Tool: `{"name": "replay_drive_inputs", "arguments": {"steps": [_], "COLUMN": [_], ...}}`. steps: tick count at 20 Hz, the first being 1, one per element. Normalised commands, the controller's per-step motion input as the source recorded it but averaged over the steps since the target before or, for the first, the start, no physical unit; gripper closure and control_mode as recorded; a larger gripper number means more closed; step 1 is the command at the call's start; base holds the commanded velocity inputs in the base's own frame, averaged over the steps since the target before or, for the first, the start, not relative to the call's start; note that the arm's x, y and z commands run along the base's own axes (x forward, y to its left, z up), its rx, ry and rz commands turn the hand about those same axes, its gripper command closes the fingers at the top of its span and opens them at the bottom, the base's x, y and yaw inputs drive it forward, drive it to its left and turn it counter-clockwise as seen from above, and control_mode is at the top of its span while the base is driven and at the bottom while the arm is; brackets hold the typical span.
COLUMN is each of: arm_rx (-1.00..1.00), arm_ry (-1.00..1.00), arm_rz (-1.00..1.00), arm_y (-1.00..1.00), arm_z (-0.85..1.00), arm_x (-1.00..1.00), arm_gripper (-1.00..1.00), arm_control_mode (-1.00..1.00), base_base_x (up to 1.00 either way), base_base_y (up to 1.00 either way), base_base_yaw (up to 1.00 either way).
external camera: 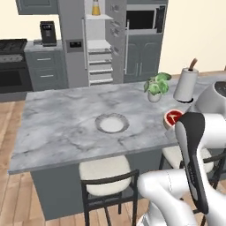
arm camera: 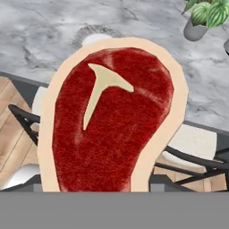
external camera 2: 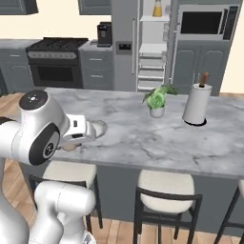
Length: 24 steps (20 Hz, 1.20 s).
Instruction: Take the steak from the fridge and place it on the digital scale on the counter by the fridge. Wait a few seconds for a reading, then move it to the plate on the dining counter.
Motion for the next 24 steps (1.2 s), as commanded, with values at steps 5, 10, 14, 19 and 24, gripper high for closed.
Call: {"name": "replay_drive_inputs", "arguments": {"steps": [5, 10, 14, 19, 24], "arm_rx": [0.00, 0.00, 0.00, 0.00, 0.00], "arm_ry": [0.00, 0.00, 0.00, 0.00, 0.00], "arm_rz": [0.00, 0.00, 0.00, 0.00, 0.00], "arm_y": [0.00, 0.00, 0.00, 0.00, 0.00], "arm_z": [0.00, 0.00, 0.00, 0.00, 0.00], "arm_x": [0.00, 0.00, 0.00, 0.00, 0.00], "arm_gripper": [1.00, 1.00, 1.00, 1.00, 1.00], "arm_control_mode": [1.00, 1.00, 1.00, 1.00, 1.00], "base_base_x": [0.30, 0.70, 0.29, 0.10, 0.00], "base_base_y": [-0.41, 0.02, 0.15, 0.08, 0.00], "base_base_yaw": [0.07, 0.00, 0.07, 0.15, 0.00]}}
